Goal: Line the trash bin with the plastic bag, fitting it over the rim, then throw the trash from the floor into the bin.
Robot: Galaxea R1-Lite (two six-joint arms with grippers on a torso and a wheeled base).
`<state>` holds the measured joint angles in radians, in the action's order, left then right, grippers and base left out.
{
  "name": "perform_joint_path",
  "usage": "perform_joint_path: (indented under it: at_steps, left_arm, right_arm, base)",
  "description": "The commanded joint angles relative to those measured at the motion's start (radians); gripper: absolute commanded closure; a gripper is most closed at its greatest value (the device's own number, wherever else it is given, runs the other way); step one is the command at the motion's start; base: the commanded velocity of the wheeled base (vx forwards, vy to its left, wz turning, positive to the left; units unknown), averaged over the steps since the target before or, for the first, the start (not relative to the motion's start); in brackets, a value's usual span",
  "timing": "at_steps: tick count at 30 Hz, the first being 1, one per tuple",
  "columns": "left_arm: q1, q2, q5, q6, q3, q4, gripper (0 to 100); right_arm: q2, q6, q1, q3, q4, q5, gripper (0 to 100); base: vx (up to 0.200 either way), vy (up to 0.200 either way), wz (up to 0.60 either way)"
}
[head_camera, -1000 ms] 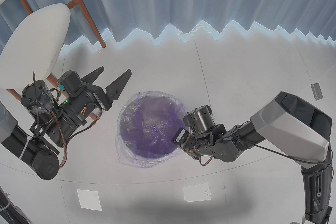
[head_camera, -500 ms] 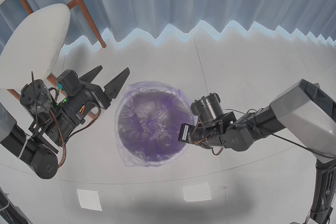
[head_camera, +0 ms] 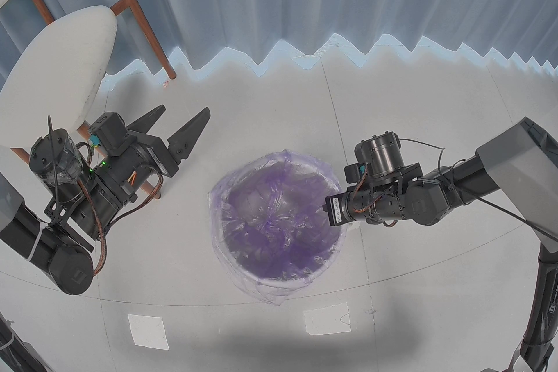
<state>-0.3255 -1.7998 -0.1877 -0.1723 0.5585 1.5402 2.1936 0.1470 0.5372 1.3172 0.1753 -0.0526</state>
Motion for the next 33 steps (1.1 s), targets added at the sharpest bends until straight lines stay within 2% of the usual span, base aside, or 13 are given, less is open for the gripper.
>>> perform_joint_path:
  at_steps: [1, 4, 14, 20, 21, 31, 33]
  left_arm:
    - [0.008, -0.007, -0.001, -0.003, 0.004, 0.000, 0]
    - [0.006, -0.010, -0.003, -0.006, 0.004, 0.000, 0]
    - [0.008, -0.044, -0.003, -0.007, 0.018, 0.000, 0]
    - [0.006, -0.043, -0.007, -0.006, 0.015, 0.001, 0]
    - [0.006, -0.043, -0.007, -0.007, 0.017, 0.001, 0]
    - [0.003, -0.027, -0.001, -0.006, 0.017, 0.003, 0]
    - [0.000, -0.024, -0.001, -0.006, 0.018, 0.003, 0]
  right_arm:
    - [0.018, -0.067, -0.026, -0.003, 0.015, -0.046, 100]
    - [0.051, -0.116, -0.020, 0.020, 0.023, -0.096, 100]
    - [0.172, -0.187, -0.013, 0.089, 0.026, -0.096, 100]
    - [0.189, -0.188, -0.013, 0.077, 0.112, -0.089, 100]
    - [0.189, -0.182, -0.013, 0.079, 0.121, -0.079, 0]
    - [0.120, -0.104, -0.006, 0.053, 0.199, -0.069, 0]
    - [0.057, -0.034, -0.006, 0.013, 0.259, -0.072, 0]
  base:
    - [0.000, 0.000, 0.00]
    - [0.000, 0.000, 0.00]
    - [0.000, 0.000, 0.00]
    - [0.000, 0.000, 0.00]
    - [0.000, 0.000, 0.00]
    - [0.000, 0.000, 0.00]
    - [0.000, 0.000, 0.00]
